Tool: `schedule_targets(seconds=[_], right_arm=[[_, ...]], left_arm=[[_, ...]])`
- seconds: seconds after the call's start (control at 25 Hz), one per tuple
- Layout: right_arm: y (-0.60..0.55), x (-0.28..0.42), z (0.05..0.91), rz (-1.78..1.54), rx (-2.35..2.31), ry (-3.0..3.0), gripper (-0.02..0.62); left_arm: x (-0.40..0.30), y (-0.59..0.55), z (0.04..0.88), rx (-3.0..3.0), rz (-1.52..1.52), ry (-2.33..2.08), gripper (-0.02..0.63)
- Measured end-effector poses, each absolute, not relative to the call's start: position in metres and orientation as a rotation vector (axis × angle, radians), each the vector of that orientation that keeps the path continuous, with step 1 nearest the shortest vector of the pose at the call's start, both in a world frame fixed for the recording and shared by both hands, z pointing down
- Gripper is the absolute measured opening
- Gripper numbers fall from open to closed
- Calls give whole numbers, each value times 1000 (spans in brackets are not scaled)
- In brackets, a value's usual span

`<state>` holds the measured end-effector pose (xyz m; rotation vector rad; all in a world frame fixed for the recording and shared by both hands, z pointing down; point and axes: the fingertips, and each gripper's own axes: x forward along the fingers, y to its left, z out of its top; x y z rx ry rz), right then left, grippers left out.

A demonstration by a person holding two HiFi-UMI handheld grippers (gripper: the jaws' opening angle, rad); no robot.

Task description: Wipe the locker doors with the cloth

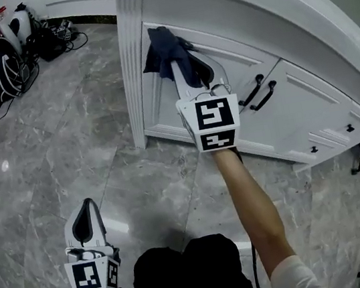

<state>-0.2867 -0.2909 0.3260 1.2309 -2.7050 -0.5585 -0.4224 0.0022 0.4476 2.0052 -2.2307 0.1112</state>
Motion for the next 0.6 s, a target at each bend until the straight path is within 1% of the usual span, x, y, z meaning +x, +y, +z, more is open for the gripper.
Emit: schedule_targets(seconds=[0.2, 0.36, 0.6], right_arm=[[-294, -248, 323, -602, 1343, -2620, 86], [-297, -210, 324, -573, 1446, -2560, 86], [-299, -172, 324, -513, 1576, -2495, 86]], left_arm=[[-416, -3, 447, 2014, 111, -2224, 2], [-410, -9, 444, 2032, 109, -2216, 2], [-400, -15, 438, 2055, 98, -2216, 2]])
